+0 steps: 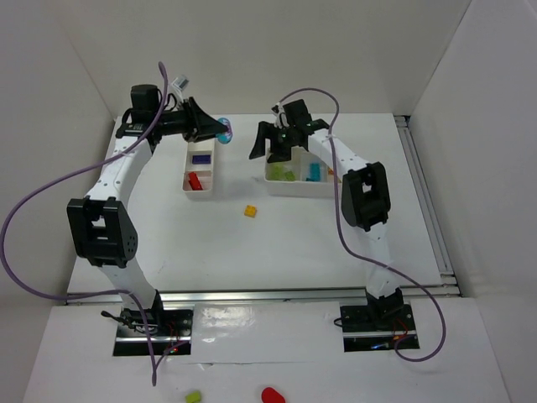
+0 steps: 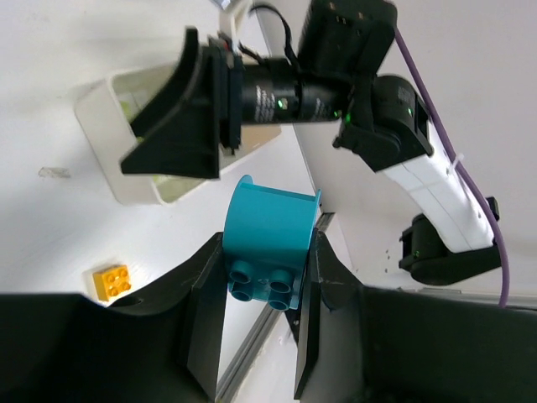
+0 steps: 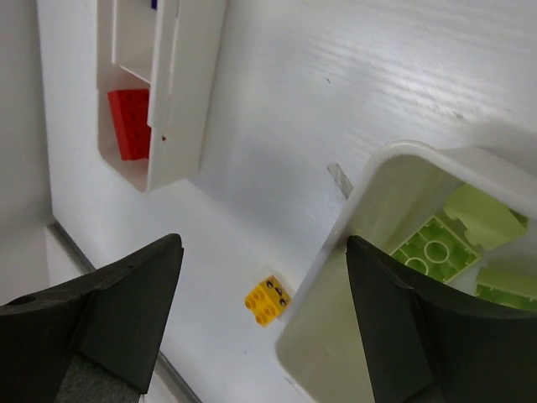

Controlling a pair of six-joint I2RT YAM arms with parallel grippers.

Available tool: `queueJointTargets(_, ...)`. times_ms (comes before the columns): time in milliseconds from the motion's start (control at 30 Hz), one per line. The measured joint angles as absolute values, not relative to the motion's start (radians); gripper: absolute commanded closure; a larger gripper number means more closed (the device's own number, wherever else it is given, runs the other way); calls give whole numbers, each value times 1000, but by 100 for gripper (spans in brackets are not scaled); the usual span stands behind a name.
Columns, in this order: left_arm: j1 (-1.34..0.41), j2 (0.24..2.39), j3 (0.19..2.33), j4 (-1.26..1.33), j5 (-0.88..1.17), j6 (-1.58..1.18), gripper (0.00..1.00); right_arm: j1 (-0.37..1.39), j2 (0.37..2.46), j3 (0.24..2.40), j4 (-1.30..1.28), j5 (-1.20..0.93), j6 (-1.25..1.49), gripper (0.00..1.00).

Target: Sort the legos into containers by color

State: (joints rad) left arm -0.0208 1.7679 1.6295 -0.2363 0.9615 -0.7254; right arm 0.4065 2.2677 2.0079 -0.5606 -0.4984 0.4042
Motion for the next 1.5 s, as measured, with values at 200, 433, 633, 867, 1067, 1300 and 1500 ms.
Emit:
queueJointTargets(200, -19, 1767, 1629, -309, 930, -690, 100, 439, 2440, 2220, -503, -601, 476, 15)
queueJointTargets(433, -51, 1768, 1630, -344, 871, -662, 100, 400, 2307, 2025, -442, -617, 518, 17)
queueJointTargets(633, -153, 1883, 1745, -339, 821, -658, 100, 209, 1972, 1821, -466, -422, 492, 16)
queueJointTargets(867, -316, 2164, 2008, -382, 711, -643, 98, 94, 1526, 1578, -502, -182, 451, 16)
queueJointTargets(1067, -395, 2379, 2246, -479, 601, -609, 61, 61, 1453, 1468, -555, -133, 443, 16)
queueJointTargets(1300, -425, 2447, 2344, -520, 501, -596, 19, 47, 1472, 1427, -601, -147, 437, 16)
queueJointTargets(1500, -426, 2436, 2352, -530, 488, -579, 8, 47, 1488, 1427, -600, -158, 428, 16)
